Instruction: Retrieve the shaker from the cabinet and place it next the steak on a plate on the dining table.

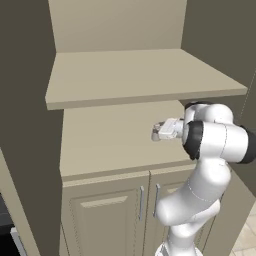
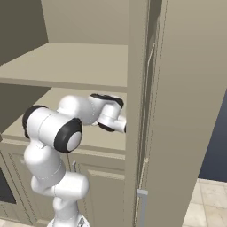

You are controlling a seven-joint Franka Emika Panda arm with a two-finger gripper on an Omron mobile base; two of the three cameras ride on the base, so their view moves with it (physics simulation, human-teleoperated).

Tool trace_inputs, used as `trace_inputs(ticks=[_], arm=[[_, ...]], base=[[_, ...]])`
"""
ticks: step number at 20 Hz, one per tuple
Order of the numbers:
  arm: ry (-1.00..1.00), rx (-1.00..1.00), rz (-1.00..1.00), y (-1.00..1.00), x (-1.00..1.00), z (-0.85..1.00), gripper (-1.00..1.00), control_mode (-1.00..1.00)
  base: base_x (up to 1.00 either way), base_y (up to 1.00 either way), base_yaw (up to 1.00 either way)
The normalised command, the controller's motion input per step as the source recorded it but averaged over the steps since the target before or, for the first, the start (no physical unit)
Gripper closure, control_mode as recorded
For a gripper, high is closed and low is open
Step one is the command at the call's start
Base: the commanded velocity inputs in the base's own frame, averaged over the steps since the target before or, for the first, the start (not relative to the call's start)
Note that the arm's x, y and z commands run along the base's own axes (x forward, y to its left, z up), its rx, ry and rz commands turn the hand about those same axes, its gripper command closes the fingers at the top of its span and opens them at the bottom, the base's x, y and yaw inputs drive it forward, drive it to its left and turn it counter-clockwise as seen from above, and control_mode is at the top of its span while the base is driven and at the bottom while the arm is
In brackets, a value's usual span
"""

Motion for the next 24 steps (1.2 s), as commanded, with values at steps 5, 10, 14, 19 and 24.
trace_inputs(ticks=[5,10,14,19,24], arm=[[0.0,-0.02,0.01,0.51,0.0,-0.04,1.0,-1.0],[0.0,0.0,0.02,0.17,-0.02,-0.07,1.0,-1.0],[-0.06,0.0,0.0,-0.18,-0.48,0.0,1.0,-1.0],[-0.18,0.0,0.0,-0.17,-0.77,0.08,1.0,-1.0],[-0.2,0.0,0.0,-0.04,-0.93,0.84,1.0,-1.0]], base=[[0.0,0.0,0.0],[0.0,0.0,0.0],[0.0,0.0,0.0],[0.0,0.0,0.0],[0.0,0.0,0.0]])
